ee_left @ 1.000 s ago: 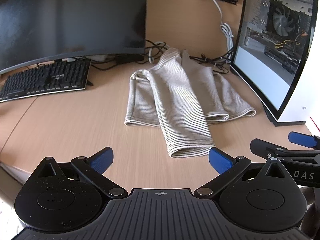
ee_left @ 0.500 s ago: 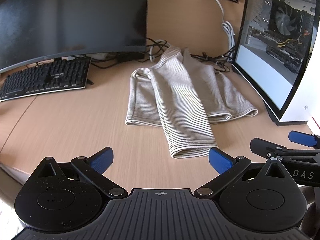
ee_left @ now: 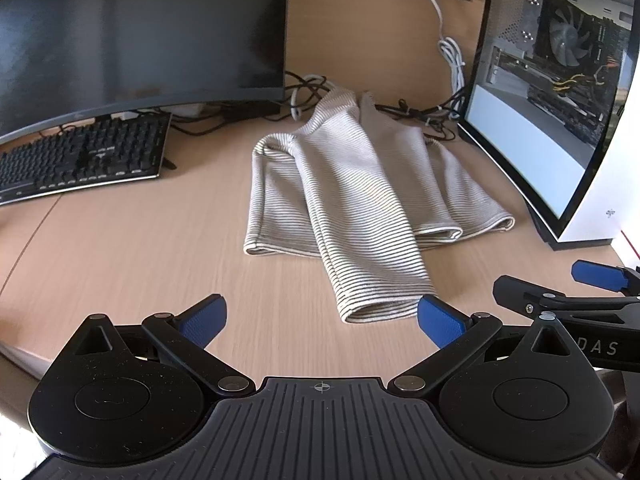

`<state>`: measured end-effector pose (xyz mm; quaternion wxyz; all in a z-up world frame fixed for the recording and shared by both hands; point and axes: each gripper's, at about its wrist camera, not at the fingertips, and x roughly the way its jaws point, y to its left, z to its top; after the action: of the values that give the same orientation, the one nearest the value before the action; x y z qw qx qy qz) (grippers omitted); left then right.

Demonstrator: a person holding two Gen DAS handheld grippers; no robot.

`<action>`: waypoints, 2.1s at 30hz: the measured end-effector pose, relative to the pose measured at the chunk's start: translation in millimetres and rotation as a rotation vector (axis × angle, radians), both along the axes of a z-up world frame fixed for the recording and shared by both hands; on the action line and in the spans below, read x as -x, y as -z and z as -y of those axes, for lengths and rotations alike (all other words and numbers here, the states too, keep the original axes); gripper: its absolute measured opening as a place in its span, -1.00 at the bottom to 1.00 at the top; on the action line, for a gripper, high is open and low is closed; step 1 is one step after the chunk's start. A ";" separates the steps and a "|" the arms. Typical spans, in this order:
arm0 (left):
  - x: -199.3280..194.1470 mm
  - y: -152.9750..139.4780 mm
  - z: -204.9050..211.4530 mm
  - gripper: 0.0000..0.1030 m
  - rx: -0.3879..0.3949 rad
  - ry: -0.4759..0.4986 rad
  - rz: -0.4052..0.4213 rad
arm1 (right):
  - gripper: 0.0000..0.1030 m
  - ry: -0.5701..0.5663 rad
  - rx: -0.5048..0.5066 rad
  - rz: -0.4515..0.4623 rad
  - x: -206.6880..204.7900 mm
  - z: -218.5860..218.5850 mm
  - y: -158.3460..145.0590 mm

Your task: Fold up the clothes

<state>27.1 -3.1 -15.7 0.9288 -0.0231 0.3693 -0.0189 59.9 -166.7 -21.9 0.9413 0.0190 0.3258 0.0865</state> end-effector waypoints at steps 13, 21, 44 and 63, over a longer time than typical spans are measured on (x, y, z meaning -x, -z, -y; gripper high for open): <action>-31.4 6.4 -26.1 1.00 0.046 0.027 -0.033 | 1.00 0.056 0.008 -0.019 -23.1 -15.4 -1.7; -63.0 9.9 -61.6 1.00 0.138 0.095 -0.072 | 1.00 0.140 -0.055 -0.057 -43.3 -27.8 -12.3; -182.3 42.6 -56.5 1.00 0.314 0.166 -0.168 | 1.00 0.104 -0.133 -0.192 -164.5 -10.6 14.2; -210.9 58.1 -40.5 1.00 0.319 0.181 -0.297 | 1.00 0.021 -0.380 -0.349 -241.0 34.4 60.9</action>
<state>238.0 37.4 -73.8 0.8434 -0.1390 0.4948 -0.1565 300.9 -201.1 -82.8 0.8510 0.2137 0.4612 0.1320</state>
